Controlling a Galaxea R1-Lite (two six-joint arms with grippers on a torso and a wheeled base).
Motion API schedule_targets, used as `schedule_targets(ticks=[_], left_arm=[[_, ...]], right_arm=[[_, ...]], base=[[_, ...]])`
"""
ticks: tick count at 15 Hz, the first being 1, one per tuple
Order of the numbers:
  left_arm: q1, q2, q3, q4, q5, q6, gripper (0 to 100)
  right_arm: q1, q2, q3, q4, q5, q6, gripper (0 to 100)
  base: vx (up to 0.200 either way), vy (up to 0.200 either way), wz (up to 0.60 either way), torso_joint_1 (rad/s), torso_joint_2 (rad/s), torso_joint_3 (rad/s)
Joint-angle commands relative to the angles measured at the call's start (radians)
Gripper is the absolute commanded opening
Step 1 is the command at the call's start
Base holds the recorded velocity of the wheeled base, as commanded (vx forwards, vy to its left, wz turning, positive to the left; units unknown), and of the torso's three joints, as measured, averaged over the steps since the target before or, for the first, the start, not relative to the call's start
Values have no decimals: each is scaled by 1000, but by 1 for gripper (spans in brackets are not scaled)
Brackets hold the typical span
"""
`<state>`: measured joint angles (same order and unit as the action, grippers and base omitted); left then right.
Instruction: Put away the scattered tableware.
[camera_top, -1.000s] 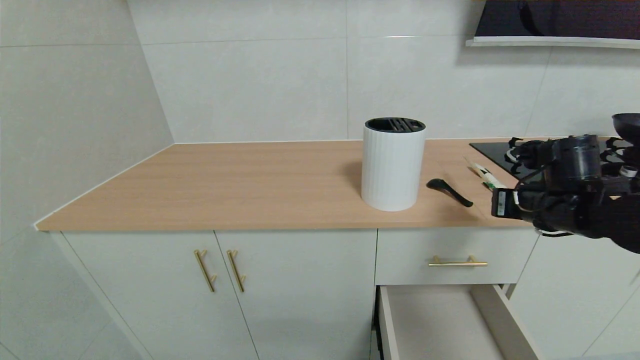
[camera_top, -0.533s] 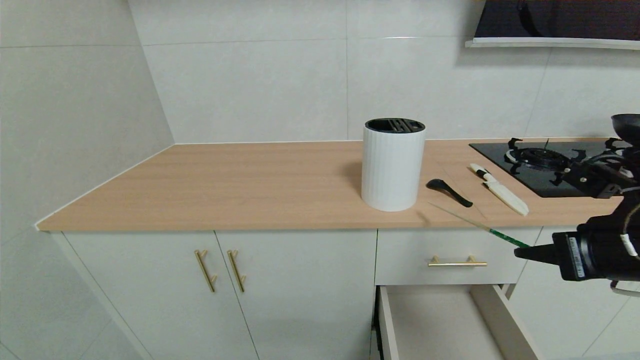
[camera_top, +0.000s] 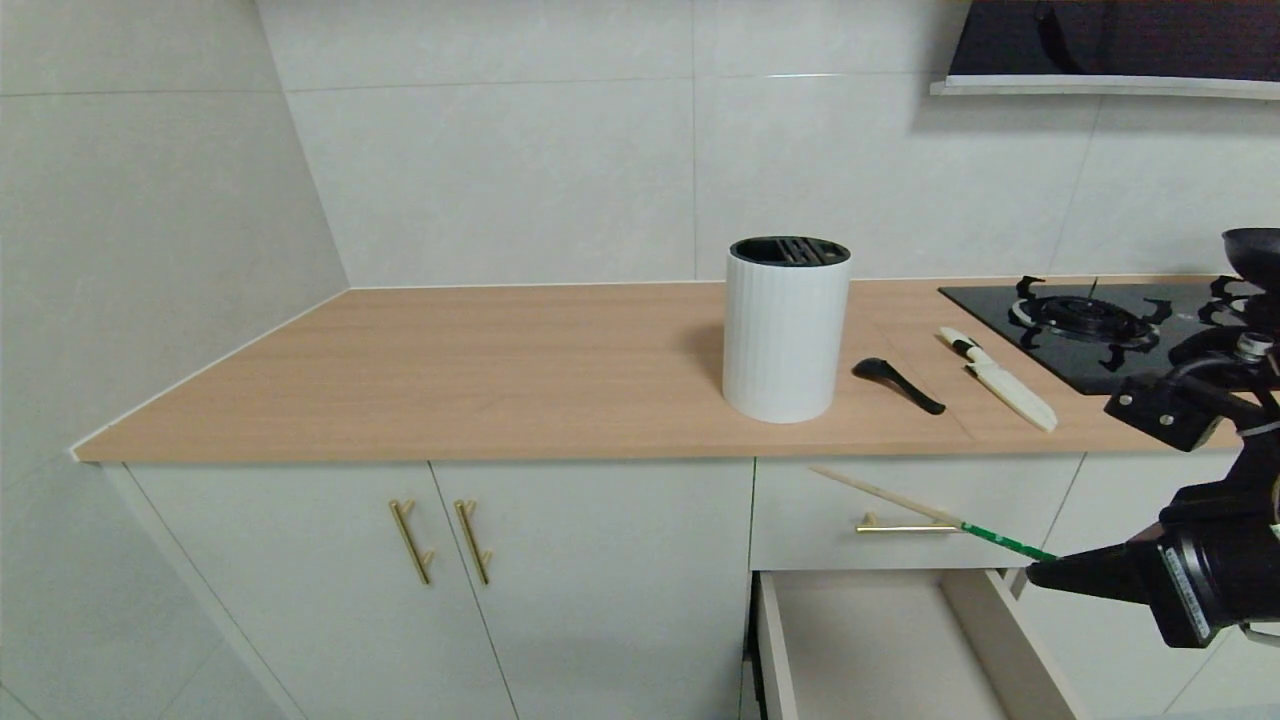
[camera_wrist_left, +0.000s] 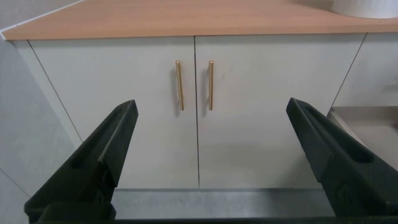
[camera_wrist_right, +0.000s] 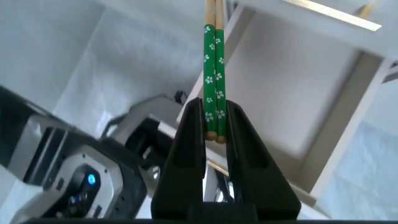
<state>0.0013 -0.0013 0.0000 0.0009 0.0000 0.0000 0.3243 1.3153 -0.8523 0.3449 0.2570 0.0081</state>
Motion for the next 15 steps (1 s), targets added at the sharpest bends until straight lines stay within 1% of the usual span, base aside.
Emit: schedule_targets(ticks=[1,5,7,13,15], left_arm=[[0,1,0,-1,0,0,100],[0,1,0,1,0,0,100],[0,1,0,-1,0,0,100],[0,1,0,-1,0,0,100],[0,1,0,1,0,0,100]], right_arm=[[6,65,12,-4,1,-2,0],[10,130,33,-4,-5,-51,0],[15,162,33,-4,-5,-51,0],[13,213,35,-21,-19,-51,0],[13,242,53,-67,-36,-51,0]], base=[[0,0,0,0,0,0],[0,0,0,0,0,0],[0,0,0,-23,67,40],[0,0,0,-168,412,246],[0,0,0,-178,469,293]])
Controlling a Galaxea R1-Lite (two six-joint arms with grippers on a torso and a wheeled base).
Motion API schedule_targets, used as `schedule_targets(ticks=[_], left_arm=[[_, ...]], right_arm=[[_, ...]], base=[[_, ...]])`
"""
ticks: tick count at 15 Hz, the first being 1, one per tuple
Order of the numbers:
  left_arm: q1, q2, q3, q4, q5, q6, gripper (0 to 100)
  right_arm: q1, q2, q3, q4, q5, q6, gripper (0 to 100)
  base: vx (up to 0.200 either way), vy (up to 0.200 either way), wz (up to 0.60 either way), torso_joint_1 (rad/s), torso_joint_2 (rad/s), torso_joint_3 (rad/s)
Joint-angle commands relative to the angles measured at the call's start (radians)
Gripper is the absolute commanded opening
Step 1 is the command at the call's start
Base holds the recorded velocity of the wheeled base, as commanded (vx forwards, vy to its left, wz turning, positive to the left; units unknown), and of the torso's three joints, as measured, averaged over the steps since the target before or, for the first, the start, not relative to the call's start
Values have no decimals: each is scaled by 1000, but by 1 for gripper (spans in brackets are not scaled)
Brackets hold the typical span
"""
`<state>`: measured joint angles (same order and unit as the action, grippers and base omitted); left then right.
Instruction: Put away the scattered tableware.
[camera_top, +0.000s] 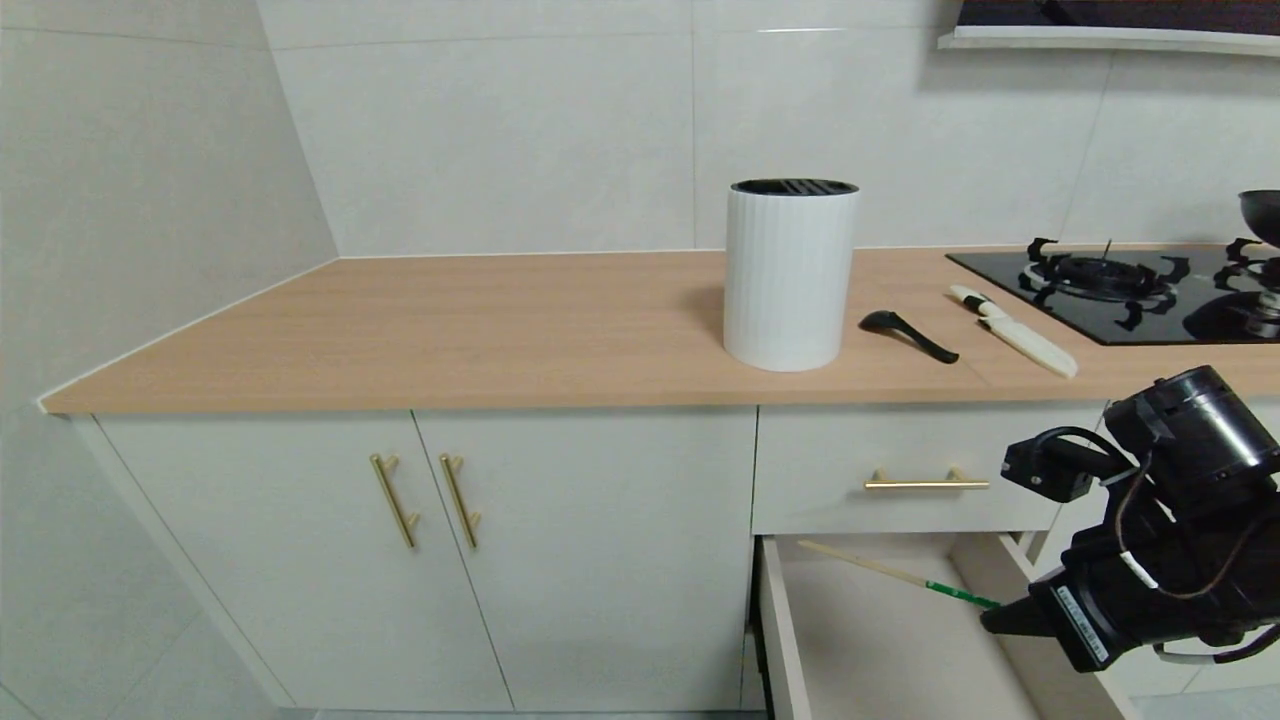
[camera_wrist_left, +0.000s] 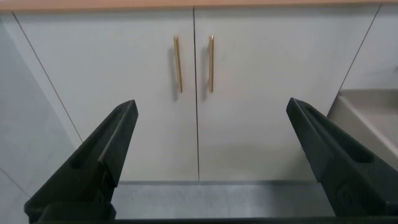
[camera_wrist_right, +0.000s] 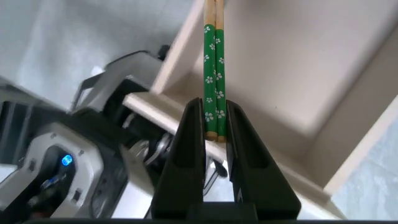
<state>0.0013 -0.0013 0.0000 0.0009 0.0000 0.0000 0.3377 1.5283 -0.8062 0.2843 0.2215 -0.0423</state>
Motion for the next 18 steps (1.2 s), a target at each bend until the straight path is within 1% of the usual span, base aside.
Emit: schedule_targets(ticks=[1,6,10,15,18], left_arm=[[0,1,0,1,0,0,100],[0,1,0,1,0,0,100],[0,1,0,-1,0,0,100],[0,1,0,-1,0,0,100],[0,1,0,-1,0,0,100]], right_arm=[[0,38,12,-17,-2,-1,0],[-2,56,13,-27,-10,1,0],[-2,53,13,-27,-10,1,0],[-3,69,15,-54,-13,1,0],[-3,130,16,-103,-50,7,0]], base=[[0,0,0,-159,456,281],[0,0,0,-154,454,305],[0,0,0,-95,414,313],[0,0,0,-17,76,47],[0,0,0,0,0,0]])
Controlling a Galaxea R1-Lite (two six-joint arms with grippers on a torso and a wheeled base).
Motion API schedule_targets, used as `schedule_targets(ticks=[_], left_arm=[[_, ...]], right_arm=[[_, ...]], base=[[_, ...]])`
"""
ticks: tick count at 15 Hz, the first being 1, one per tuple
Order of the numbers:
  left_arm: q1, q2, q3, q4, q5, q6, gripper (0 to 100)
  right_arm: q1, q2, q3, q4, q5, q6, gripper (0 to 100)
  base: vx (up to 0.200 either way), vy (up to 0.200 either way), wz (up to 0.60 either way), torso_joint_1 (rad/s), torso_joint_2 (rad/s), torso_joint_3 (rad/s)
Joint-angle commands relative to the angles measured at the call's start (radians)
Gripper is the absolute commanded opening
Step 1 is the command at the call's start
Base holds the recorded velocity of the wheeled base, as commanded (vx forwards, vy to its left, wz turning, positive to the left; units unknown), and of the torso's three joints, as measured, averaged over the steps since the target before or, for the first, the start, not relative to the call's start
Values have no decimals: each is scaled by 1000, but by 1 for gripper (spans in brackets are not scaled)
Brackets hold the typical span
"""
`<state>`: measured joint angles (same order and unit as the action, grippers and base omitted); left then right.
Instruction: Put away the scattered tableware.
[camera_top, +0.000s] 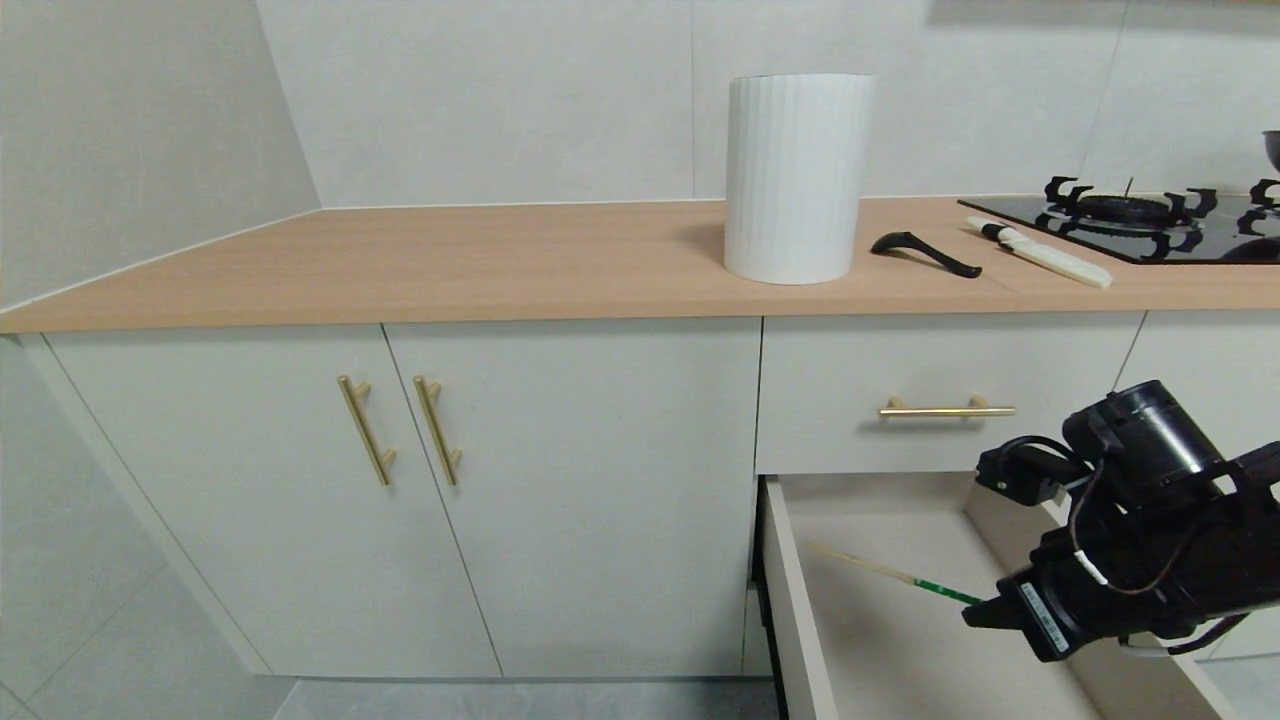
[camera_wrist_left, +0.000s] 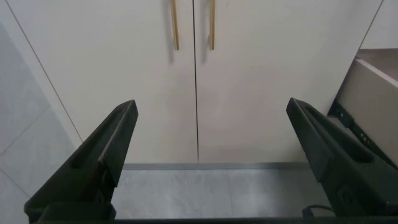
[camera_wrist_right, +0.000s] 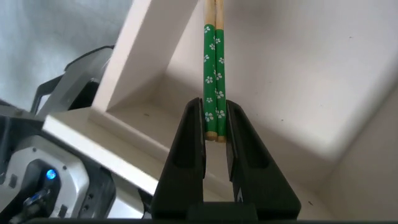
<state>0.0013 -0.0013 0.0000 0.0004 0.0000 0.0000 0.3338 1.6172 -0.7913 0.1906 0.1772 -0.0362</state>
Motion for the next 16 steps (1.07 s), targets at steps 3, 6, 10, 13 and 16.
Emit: schedule_targets(ticks=[3,6,10,13,16], left_arm=[[0,1,0,0,0,0,100],[0,1,0,0,0,0,100],[0,1,0,0,0,0,100],[0,1,0,1,0,0,100],[0,1,0,0,0,0,100]], right_arm=[[11,217,-13,-160,-130,167,0],[21,343,-13,-281,-139,205,0],[34,441,-5,-401,-147,252,0],[53,558,-6,-496,-154,303,0],[77,635,-8,-542,-206,315,0]], base=[[0,0,0,0,0,0],[0,0,0,0,0,0],[0,0,0,0,0,0],[0,0,0,0,0,0],[0,0,0,0,0,0]])
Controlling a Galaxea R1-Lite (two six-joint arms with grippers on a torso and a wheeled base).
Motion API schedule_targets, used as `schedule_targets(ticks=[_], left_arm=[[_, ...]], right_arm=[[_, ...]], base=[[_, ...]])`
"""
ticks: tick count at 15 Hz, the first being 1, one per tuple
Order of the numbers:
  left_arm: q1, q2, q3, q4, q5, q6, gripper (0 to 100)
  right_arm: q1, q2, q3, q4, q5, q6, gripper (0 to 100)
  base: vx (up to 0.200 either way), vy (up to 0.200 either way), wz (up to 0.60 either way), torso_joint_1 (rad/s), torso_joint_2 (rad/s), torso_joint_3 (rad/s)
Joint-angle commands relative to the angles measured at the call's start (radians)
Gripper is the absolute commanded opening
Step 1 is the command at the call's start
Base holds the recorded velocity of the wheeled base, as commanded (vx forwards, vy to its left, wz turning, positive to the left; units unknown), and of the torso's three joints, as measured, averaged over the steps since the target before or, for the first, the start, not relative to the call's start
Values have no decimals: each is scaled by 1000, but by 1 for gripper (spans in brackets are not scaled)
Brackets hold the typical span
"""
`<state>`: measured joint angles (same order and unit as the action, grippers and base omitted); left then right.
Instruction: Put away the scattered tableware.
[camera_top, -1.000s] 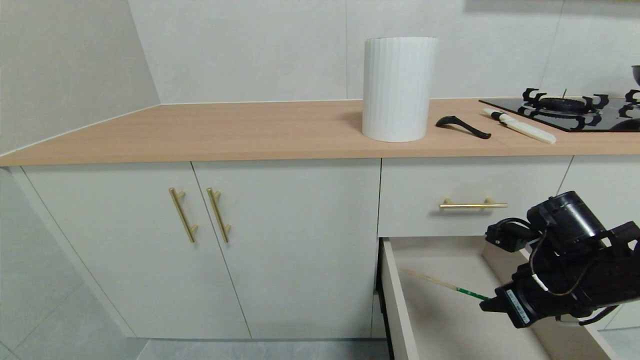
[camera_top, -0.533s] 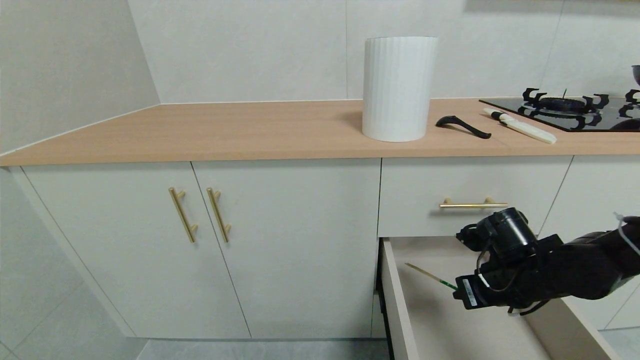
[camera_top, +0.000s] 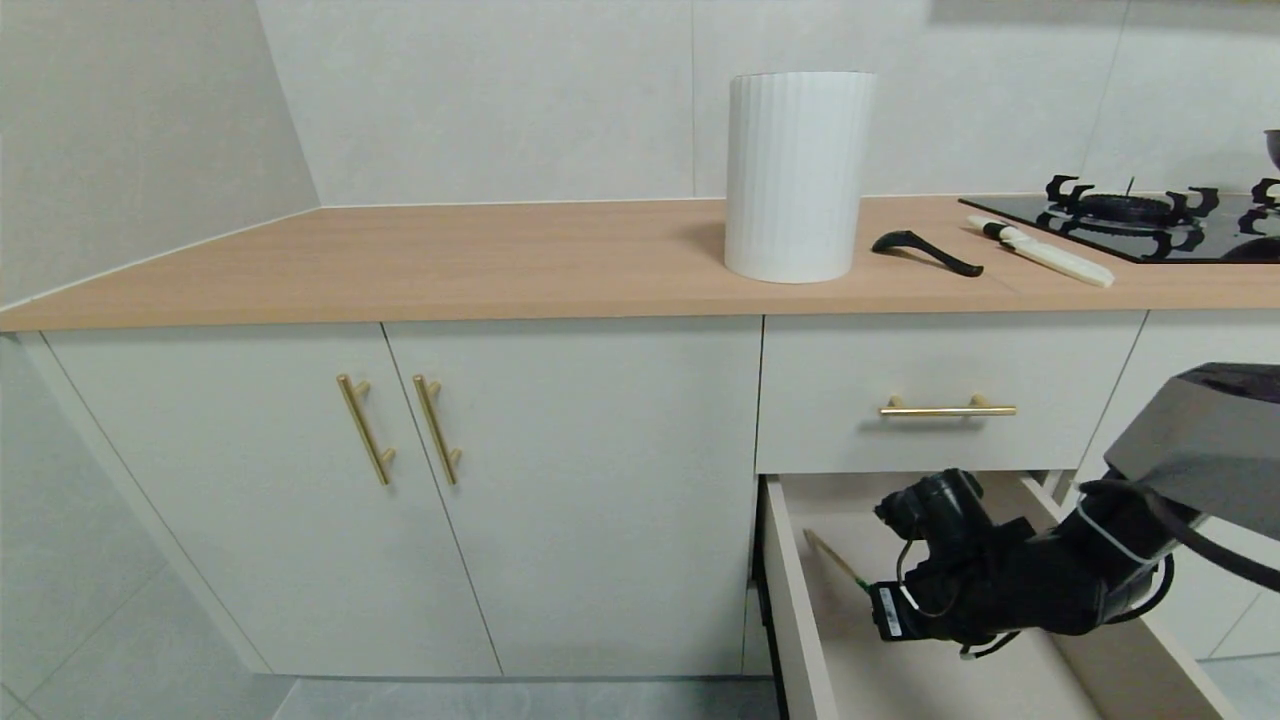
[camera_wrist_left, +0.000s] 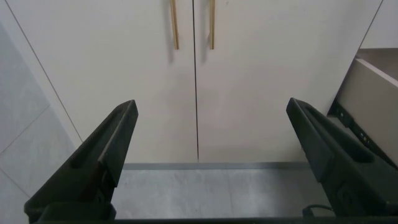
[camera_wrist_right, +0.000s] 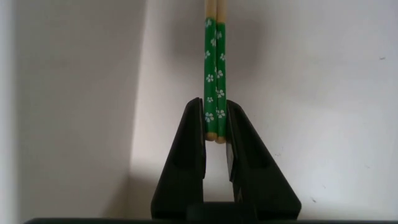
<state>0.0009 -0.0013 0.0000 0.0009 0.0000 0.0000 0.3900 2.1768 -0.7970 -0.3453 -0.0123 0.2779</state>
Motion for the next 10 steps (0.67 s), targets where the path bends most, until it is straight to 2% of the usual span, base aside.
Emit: schedule_targets(ticks=[1,5,10], left_arm=[[1,1,0,1,0,0,100],[1,1,0,1,0,0,100],[1,1,0,-1,0,0,100]], right_arm=[[29,84,-1,-6,-20,3,0],[61,121,-2,-6,-74,1,0],[61,123,-4,-6,-75,1,0]], base=[[0,0,0,0,0,0],[0,0,0,0,0,0],[0,0,0,0,0,0]])
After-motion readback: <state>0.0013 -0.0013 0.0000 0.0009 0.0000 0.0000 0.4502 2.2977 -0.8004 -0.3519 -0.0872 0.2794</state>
